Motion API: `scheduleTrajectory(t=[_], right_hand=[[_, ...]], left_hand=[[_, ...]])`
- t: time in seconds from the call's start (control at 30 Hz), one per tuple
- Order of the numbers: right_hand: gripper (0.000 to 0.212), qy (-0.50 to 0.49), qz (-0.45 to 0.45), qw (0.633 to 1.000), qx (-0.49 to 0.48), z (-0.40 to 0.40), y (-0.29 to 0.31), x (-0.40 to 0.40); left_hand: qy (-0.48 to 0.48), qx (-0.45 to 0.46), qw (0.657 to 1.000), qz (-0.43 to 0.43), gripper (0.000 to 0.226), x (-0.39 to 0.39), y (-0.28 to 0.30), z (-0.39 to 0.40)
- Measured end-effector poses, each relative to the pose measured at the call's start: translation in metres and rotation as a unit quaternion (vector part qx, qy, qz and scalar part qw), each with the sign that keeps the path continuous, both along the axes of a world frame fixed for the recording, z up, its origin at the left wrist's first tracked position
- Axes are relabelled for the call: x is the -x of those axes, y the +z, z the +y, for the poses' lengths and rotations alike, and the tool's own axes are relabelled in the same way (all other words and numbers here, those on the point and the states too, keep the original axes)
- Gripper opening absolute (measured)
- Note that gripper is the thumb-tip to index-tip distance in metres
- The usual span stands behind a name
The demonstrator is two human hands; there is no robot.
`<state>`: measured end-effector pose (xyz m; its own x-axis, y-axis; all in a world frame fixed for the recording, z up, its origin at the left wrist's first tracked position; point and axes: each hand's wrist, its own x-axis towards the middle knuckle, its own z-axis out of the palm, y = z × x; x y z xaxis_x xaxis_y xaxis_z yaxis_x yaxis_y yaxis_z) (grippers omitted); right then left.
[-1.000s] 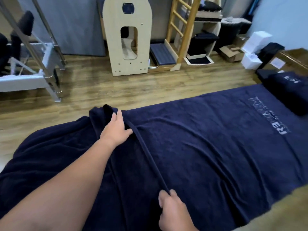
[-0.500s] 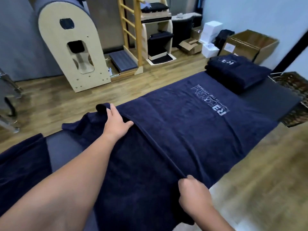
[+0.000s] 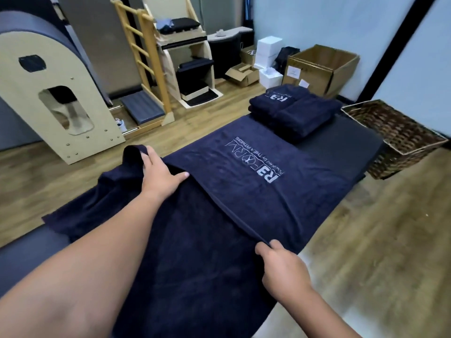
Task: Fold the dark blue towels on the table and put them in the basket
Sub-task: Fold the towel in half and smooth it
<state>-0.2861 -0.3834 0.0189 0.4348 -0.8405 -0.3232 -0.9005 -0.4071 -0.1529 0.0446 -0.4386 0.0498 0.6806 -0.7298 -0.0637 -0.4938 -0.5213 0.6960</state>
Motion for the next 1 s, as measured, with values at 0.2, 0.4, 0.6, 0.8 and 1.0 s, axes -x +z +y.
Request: scheduleTrajectory(t=[0.2, 0.4, 0.6, 0.8, 1.0], right_hand=[[0.051, -0.004, 0.004, 1.000, 0.021, -0.088, -0.004, 0.026], [0.054, -0.013, 0.011, 1.000, 0.022, -0.172, -0.005, 0.049], [0.059, -0.030, 0.004, 0.999, 0.011, -0.236, -0.012, 0.089], [0.065, -0.018, -0.022, 1.000, -0.014, -0.308, -0.035, 0.128], [0.074, 0.004, -0.042, 0.997, -0.060, -0.389, -0.056, 0.165]], left_hand=[[-0.007, 0.011, 1.000, 0.006, 0.133, 0.021, -0.017, -0.096], [-0.029, -0.009, 1.000, 0.001, 0.137, 0.040, -0.032, -0.190], [-0.058, -0.020, 0.998, 0.004, 0.139, 0.080, -0.039, -0.257], [-0.048, -0.049, 0.998, -0.004, 0.138, 0.111, -0.050, -0.320], [-0.036, -0.081, 0.996, -0.027, 0.137, 0.145, -0.063, -0.395]])
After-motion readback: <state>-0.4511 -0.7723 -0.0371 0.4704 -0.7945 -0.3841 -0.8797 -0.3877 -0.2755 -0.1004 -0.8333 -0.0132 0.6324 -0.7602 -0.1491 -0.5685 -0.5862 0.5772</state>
